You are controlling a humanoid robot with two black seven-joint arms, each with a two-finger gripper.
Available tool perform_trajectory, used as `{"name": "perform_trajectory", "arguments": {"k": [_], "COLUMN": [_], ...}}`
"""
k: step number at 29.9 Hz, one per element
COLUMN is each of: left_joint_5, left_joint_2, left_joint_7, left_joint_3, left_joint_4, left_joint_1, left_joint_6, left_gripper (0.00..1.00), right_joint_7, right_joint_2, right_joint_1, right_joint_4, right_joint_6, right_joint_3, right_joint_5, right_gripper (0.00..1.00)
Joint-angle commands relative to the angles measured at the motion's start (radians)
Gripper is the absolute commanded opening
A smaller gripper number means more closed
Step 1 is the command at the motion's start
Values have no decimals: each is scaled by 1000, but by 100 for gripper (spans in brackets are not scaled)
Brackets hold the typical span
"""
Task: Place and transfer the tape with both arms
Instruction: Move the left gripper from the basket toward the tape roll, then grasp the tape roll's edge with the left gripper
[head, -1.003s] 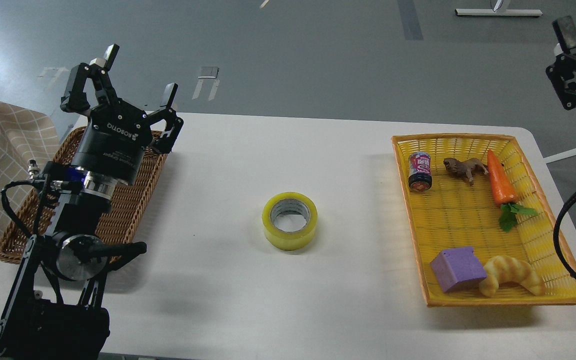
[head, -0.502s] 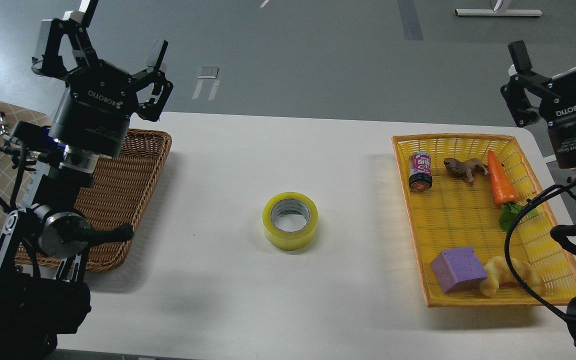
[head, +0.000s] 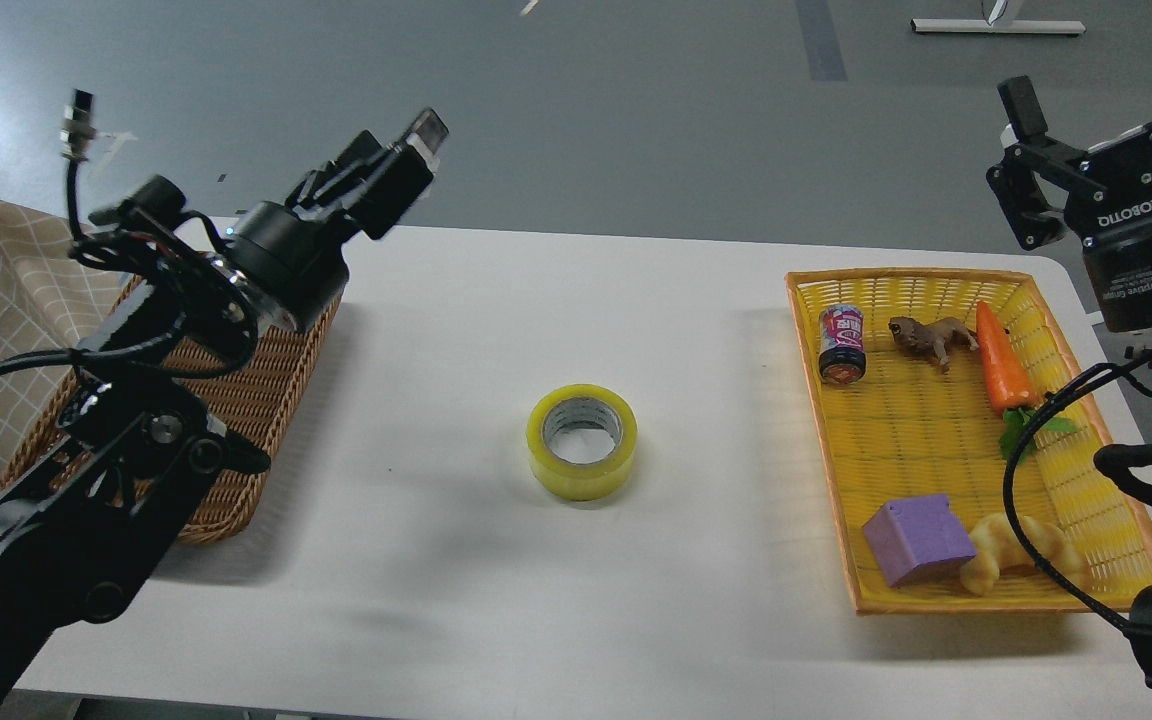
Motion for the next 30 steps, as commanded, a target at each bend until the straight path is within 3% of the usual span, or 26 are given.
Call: {"name": "perform_trajectory", "arguments": {"k": [1, 4, 6, 8, 9, 12, 16, 21, 30], "left_joint_5": [61, 61, 61, 61, 61, 61, 61, 61, 61], "left_joint_2": [8, 19, 33, 39, 41, 70, 113, 15, -119], "left_joint_7": [3, 22, 100, 263, 290, 287, 299, 321, 324], "left_joint_3": [75, 123, 166, 224, 240, 334, 502, 525, 523], "left_joint_4": [1, 2, 15, 24, 24, 22, 86, 179, 183], "left_joint_1": [21, 15, 10, 6, 9, -20, -152, -191, -189], "left_joint_6": [3, 0, -3, -7, -10, -26, -36, -39, -151], "left_gripper": [98, 98, 98, 98, 98, 98, 98, 98, 97], "right_joint_7": [-35, -64, -69, -70, -70, -75, -89, -89, -87], "right_joint_2": [-9, -10, -10, -9, -7, -9, -10, -9, -1], "right_joint_1": [41, 82, 94, 99, 101, 120, 121, 113, 124], "right_joint_4": [5, -2, 1, 8, 9, 27, 29, 29, 23], "right_joint_6": [-8, -13, -13, -13, -13, -14, -31, -34, -32], "right_joint_3": [-6, -6, -6, -7, -7, -9, -1, 10, 8], "right_joint_5": [-2, -2, -2, -2, -2, -2, -2, 0, 0], "right_gripper": [100, 100, 100, 100, 100, 100, 100, 100, 100]}}
